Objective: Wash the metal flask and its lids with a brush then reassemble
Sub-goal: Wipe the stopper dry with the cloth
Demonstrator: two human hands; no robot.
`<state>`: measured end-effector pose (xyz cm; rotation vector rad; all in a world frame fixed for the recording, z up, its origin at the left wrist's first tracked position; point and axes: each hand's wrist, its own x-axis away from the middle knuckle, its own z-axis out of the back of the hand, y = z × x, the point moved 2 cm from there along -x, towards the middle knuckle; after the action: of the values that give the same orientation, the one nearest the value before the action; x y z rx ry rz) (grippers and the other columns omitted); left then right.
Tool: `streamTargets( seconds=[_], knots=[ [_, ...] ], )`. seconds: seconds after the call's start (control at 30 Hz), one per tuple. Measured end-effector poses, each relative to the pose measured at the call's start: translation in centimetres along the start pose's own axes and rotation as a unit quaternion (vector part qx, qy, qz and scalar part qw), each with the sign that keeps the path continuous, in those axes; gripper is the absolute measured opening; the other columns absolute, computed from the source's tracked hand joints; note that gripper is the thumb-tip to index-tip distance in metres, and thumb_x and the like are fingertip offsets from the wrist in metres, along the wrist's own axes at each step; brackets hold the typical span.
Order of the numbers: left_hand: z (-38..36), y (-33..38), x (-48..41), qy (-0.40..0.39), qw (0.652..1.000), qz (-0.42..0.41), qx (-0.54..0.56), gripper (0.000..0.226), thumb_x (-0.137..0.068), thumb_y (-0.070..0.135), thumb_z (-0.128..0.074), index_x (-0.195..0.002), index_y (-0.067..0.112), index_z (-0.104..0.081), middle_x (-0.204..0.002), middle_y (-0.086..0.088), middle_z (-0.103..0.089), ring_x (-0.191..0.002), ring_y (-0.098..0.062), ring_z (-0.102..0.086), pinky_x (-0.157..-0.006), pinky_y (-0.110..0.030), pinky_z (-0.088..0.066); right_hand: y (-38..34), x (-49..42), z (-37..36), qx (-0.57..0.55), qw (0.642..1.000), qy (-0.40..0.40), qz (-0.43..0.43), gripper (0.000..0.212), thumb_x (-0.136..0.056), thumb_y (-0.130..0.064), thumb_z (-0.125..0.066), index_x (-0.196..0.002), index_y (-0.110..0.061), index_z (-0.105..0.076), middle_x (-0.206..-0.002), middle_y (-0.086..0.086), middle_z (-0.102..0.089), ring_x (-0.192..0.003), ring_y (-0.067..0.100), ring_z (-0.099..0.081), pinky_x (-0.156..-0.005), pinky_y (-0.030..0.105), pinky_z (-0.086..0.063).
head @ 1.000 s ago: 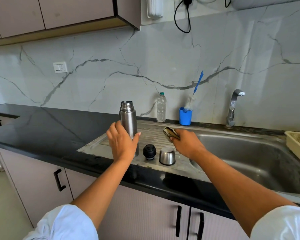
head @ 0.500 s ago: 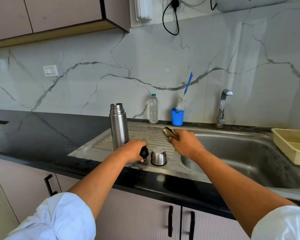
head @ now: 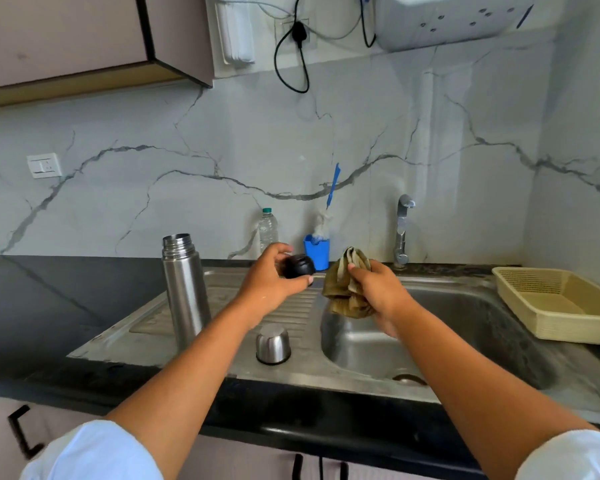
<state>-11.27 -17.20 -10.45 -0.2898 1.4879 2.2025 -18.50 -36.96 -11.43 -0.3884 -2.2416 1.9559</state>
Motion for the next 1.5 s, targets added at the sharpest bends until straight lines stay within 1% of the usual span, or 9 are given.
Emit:
streamTargets(
  seconds=[0.1,0.2,0.37,0.53,0.67,0.83,1.0,1.27,1.5],
  knots=[
    [-5.1,1.0,-1.1,0.005,0.989,0.04,0.14,0.045,-0.08,0.018,-0.088,-0.114,0.022,-0.059,-0.118,-0.002,-0.07,-0.104,-0.013,-0.068,-0.089,-0.027,-0.053,-0.8,-0.7,2.7,-0.121,0.992,-0.019,-0.017,0.029,-0.11,-0.023,-0.044,-0.105,-0.004,-0.065,-0.094,0.015,-0.077,-0.077,0.029,-0.077,-0.062,0.044,-0.063],
    [-9.6,2.1,-1.9,-0.014,0.952,0.082,0.293,0.024,-0.09,0.013,-0.079,-0.109,0.012,-0.064,-0.105,-0.007,-0.074,-0.089,-0.015,-0.068,-0.072,-0.023,-0.053,-0.9,-1.9,5.7,-0.205,0.978,-0.018,-0.032,0.033,-0.11,-0.026,-0.041,-0.115,-0.004,-0.066,-0.105,0.019,-0.076,-0.086,0.031,-0.076,-0.061,0.043,-0.062],
    [-14.1,1.9,-3.1,-0.061,0.864,0.131,0.482,0.014,-0.095,0.005,-0.068,-0.108,0.008,-0.069,-0.098,-0.011,-0.076,-0.09,-0.024,-0.072,-0.09,-0.039,-0.061,0.7,-4.2,9.5,-0.271,0.962,-0.02,-0.024,0.039,-0.109,-0.028,-0.043,-0.137,-0.006,-0.057,-0.127,0.024,-0.068,-0.117,0.04,-0.066,-0.082,0.05,-0.062],
    [-16.5,0.2,-4.1,-0.053,0.89,0.119,0.436,0.023,-0.093,-0.003,-0.07,-0.111,0.008,-0.061,-0.103,-0.008,-0.073,-0.092,-0.014,-0.074,-0.094,-0.035,-0.058,3.1,-5.6,12.1,-0.234,0.972,-0.007,0.024,0.033,-0.107,-0.022,-0.048,-0.13,-0.004,-0.062,-0.124,0.024,-0.069,-0.105,0.035,-0.072,-0.086,0.051,-0.061],
    [-17.8,-1.3,-4.4,-0.05,0.932,0.078,0.351,0.036,-0.088,-0.006,-0.074,-0.114,0.016,-0.064,-0.117,-0.007,-0.074,-0.112,-0.022,-0.071,-0.096,-0.032,-0.054,3.1,-6.0,12.3,-0.13,0.989,-0.025,0.072,0.032,-0.102,-0.02,-0.058,-0.124,0.003,-0.065,-0.122,0.029,-0.068,-0.106,0.04,-0.068,-0.094,0.06,-0.055],
    [-18.1,-1.9,-4.9,-0.058,0.941,0.038,0.331,0.048,-0.086,-0.004,-0.076,-0.128,0.018,-0.065,-0.123,-0.002,-0.074,-0.117,-0.014,-0.068,-0.09,-0.022,-0.054,3.6,-5.9,10.8,0.055,0.988,-0.054,0.137,0.029,-0.098,-0.026,-0.068,-0.127,-0.026,-0.071,-0.098,0.016,-0.072,-0.083,0.028,-0.066,-0.064,0.043,-0.058],
    [-18.0,-2.2,-4.7,-0.093,0.958,-0.003,0.272,0.054,-0.088,-0.01,-0.072,-0.132,0.018,-0.065,-0.123,0.0,-0.075,-0.119,-0.012,-0.068,-0.096,-0.025,-0.056,4.1,-6.3,10.1,0.1,0.984,-0.062,0.132,0.046,-0.102,-0.043,-0.059,-0.145,-0.03,-0.056,-0.12,-0.025,-0.07,-0.113,0.027,-0.069,-0.096,0.055,-0.057],
    [-18.4,-1.3,-3.7,-0.126,0.98,-0.066,0.139,0.063,-0.079,-0.006,-0.083,-0.116,0.037,-0.056,-0.125,0.004,-0.071,-0.112,-0.003,-0.068,-0.097,-0.021,-0.055,3.9,-6.0,10.9,-0.015,0.999,0.001,0.051,0.024,-0.103,-0.027,-0.061,-0.113,-0.008,-0.072,-0.103,0.023,-0.075,-0.091,0.037,-0.074,-0.08,0.06,-0.06],
    [-19.0,-0.9,-3.1,-0.149,0.982,-0.114,0.009,0.056,-0.085,0.016,-0.084,-0.131,0.025,-0.054,-0.135,0.002,-0.065,-0.12,-0.008,-0.063,-0.102,-0.025,-0.051,4.0,-5.7,11.3,-0.028,0.997,0.056,-0.034,0.033,-0.105,-0.03,-0.053,-0.109,-0.002,-0.07,-0.089,0.02,-0.075,-0.07,0.028,-0.072,-0.06,0.038,-0.06]
  ],
)
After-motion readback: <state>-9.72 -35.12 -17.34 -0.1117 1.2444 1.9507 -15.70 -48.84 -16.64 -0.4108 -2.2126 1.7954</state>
